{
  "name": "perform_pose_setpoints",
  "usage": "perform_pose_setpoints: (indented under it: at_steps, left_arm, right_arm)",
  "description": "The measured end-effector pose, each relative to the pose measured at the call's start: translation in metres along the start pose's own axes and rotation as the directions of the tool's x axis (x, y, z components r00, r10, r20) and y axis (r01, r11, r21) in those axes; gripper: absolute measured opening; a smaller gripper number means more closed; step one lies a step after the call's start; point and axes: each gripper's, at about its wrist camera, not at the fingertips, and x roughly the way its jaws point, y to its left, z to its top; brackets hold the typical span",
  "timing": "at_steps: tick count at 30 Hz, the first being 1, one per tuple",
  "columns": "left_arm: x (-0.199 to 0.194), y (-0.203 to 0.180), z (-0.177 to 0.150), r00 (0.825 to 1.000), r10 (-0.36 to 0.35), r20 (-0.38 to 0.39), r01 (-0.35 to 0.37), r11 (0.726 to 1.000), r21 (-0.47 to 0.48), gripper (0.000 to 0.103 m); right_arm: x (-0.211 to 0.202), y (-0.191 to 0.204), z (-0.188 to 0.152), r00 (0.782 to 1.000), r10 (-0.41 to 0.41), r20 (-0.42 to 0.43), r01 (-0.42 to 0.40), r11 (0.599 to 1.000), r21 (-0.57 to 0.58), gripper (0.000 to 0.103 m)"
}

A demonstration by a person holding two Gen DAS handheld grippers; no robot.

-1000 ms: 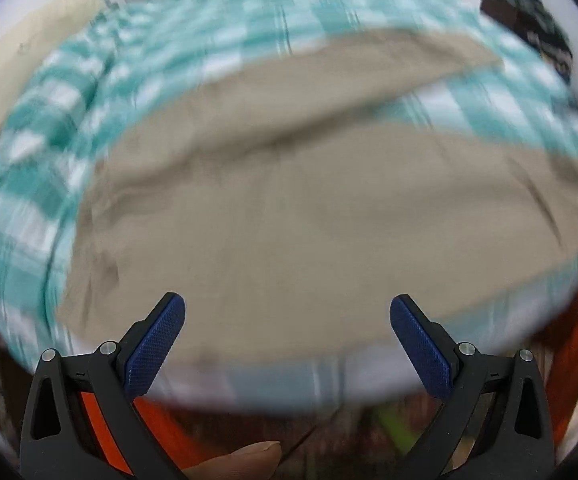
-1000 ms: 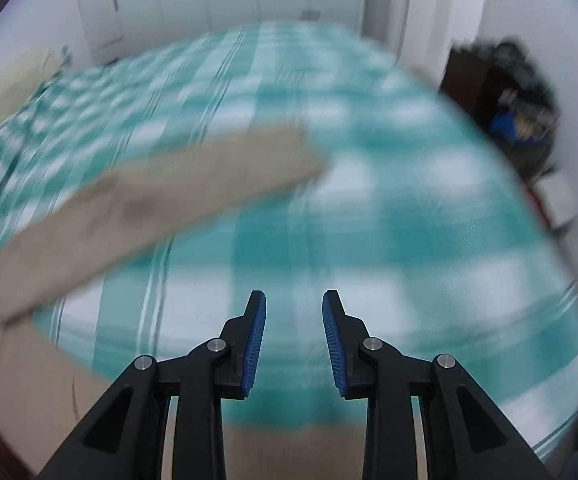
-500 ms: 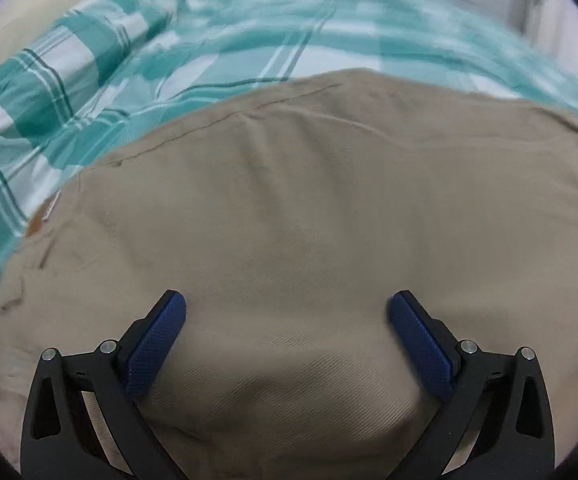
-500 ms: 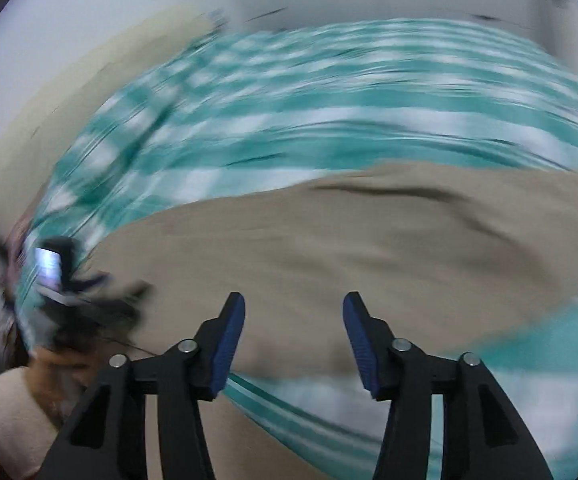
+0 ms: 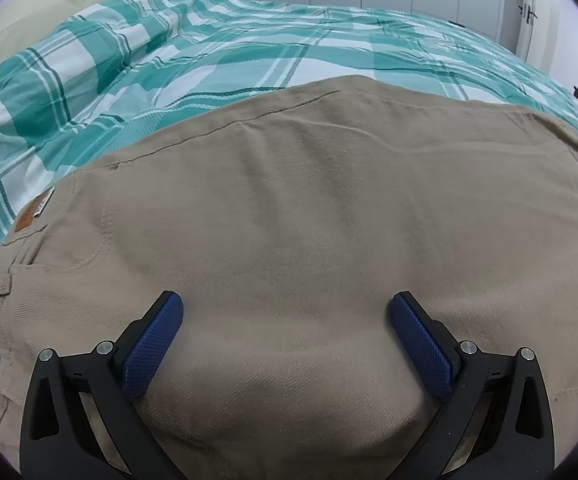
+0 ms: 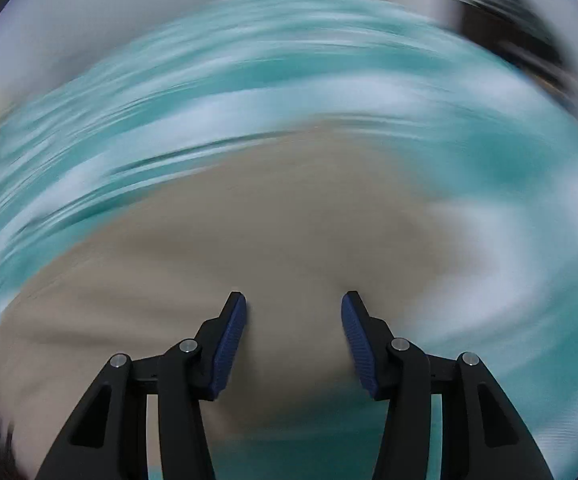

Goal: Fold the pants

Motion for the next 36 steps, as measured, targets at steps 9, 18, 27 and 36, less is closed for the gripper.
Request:
perform_pose_setpoints:
  at_steps: [9,18,27,36]
  left_arm:
    - [-0.022,-0.006,0.013,0.996,0.038,-0.081,-0.036,0.999,0.026,0.101]
    - [-0.135,-0.054,-0.089,0.933,-0.21,-0.292,0.289,0.92,0.265,0.102]
    - [-0.181,-0.009,-0.119,0.978,-0.174,-0.116,0.193,0.965,0.177,0.102]
    - [-0.152,0.011,-0.136,0.987,-0.104,-0.12,0.123,0.979,0.161,0.102]
  right_arm:
    - [-0.135,-0.08,-0.125,0.956,0.29,0.032,-0.287,0.955,-0.069,0.058]
    - [-0.165,-0.064,-0.314,0.897,0.373,-0.239,-0.411,0.902,-0.134,0.058]
    - [-0.21,-0.159,-0.297,0.998,0.058,0.036,-0.059,0.998,0.024,0.061]
    - [-0.239,0.026,-0.347,0.934,0.329,0.14,-0.292,0.928,-0.229,0.065]
